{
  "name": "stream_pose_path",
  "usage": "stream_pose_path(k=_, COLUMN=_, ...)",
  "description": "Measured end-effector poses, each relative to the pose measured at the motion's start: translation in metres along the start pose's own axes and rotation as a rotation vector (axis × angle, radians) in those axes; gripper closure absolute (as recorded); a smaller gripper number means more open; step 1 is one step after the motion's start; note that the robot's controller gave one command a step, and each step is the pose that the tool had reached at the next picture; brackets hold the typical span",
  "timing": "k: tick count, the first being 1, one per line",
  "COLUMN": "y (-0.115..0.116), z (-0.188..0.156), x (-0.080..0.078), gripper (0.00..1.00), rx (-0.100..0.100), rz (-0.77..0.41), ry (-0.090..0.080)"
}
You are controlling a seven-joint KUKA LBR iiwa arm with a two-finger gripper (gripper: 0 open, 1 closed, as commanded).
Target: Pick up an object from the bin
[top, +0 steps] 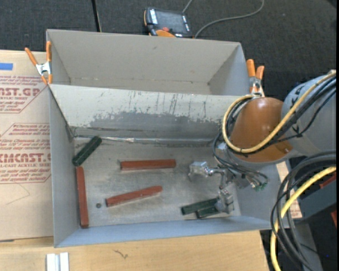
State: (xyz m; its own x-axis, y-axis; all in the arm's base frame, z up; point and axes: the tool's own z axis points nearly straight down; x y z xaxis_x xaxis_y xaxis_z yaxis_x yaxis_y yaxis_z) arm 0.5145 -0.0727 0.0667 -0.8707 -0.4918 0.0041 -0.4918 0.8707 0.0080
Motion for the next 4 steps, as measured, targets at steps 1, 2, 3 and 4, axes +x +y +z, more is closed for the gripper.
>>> stream_pose_path(k=1, y=0.028, z=-0.005, x=0.018, gripper=0.00, rx=0.016, rz=-0.026, ry=-0.019)
stream_pose_path(k=2, y=0.028, z=-0.005, x=0.019, gripper=1.00, rx=0.012, rz=-0.023, ry=-0.013)
stream_pose_path(k=3, y=0.011, z=-0.076, x=0.013, gripper=1.00, rx=0.012, rz=-0.540, ry=-0.005)
stream_pose_path(k=4, y=0.013, z=-0.075, x=0.014, gripper=0.00, rx=0.008, rz=-0.540, ry=-0.003)
